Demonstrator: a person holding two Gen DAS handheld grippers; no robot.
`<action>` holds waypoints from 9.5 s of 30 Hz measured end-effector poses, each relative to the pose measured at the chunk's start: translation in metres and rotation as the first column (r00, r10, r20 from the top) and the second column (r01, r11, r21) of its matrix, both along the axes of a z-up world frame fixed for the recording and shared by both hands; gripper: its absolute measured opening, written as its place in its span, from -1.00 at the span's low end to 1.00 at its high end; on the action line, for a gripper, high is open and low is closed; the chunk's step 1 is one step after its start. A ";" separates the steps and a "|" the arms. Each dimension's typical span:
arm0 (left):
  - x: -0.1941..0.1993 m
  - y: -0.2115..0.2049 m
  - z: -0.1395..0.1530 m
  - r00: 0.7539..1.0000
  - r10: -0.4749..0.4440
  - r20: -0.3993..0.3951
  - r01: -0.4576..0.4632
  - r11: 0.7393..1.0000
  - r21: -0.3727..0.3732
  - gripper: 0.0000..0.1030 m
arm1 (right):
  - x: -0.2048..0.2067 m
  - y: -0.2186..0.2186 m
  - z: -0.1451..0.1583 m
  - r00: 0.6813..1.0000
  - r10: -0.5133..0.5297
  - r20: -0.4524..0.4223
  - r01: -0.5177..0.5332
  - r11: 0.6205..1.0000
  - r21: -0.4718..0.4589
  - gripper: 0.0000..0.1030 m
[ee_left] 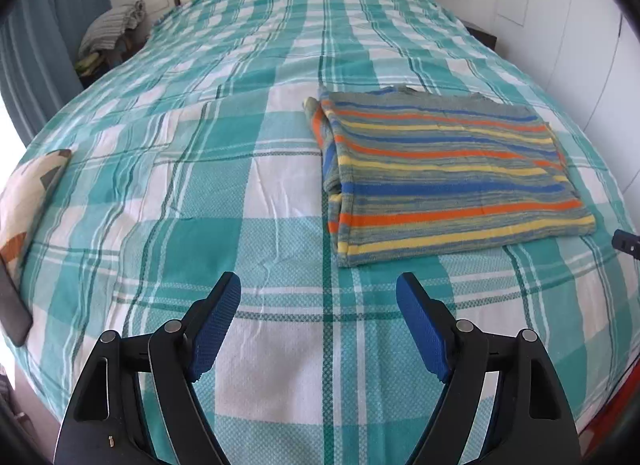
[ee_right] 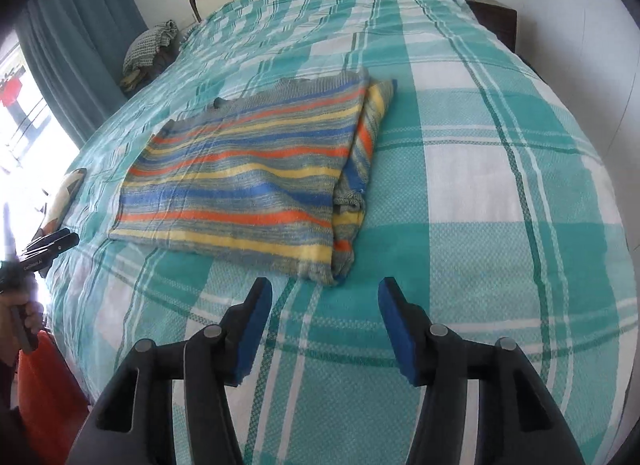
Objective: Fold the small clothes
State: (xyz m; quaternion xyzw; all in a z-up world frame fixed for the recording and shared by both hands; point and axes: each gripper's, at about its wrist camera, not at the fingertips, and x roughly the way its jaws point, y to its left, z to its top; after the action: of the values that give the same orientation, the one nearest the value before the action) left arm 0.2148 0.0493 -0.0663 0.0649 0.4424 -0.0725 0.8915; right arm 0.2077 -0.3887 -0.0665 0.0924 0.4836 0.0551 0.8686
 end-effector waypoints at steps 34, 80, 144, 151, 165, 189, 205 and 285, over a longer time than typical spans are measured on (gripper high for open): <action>-0.069 -0.002 -0.079 0.997 0.069 -0.041 -0.069 0.998 0.008 0.86 | -0.102 0.029 -0.040 0.989 -0.134 0.064 0.137 0.989 -0.052 0.44; -0.070 -0.001 -0.090 0.997 0.071 -0.015 -0.070 0.997 0.018 0.99 | -0.104 0.040 -0.049 0.990 -0.107 0.091 0.116 0.988 -0.103 0.65; 0.003 -0.336 -0.069 0.821 -0.571 0.013 0.571 0.821 0.013 0.73 | 0.144 -0.075 -0.011 0.993 -0.027 -0.112 0.057 0.962 0.268 0.31; 0.021 -0.310 -0.056 0.881 -0.474 0.015 0.470 0.869 -0.151 -0.81 | 0.222 -0.058 -0.039 0.986 -0.054 -0.156 0.102 0.942 0.320 -0.60; 0.054 -0.032 -0.032 0.990 0.109 -0.094 -0.139 0.886 -0.442 -0.69 | 0.280 0.211 0.036 0.953 0.301 0.010 -0.293 0.919 0.263 -0.62; -0.025 0.063 -0.044 0.974 0.226 0.000 -0.216 0.932 -0.291 0.69 | 0.013 0.201 0.031 0.945 0.265 0.194 -0.249 0.963 -0.103 0.61; -0.025 0.026 -0.090 0.992 0.127 0.019 -0.126 0.991 -0.034 0.99 | -0.063 0.123 -0.042 0.994 -0.082 0.068 0.094 0.975 -0.203 0.84; -0.132 -0.055 0.077 0.997 0.078 0.022 -0.081 0.982 0.170 0.98 | -0.104 0.169 0.125 0.981 0.160 0.107 -0.128 0.957 -0.262 0.94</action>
State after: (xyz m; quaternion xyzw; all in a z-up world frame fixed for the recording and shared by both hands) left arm 0.0830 -0.0055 0.0112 0.1237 0.4422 0.0016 0.8883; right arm 0.1041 -0.2198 0.0589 -0.0588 0.4359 0.0617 0.8959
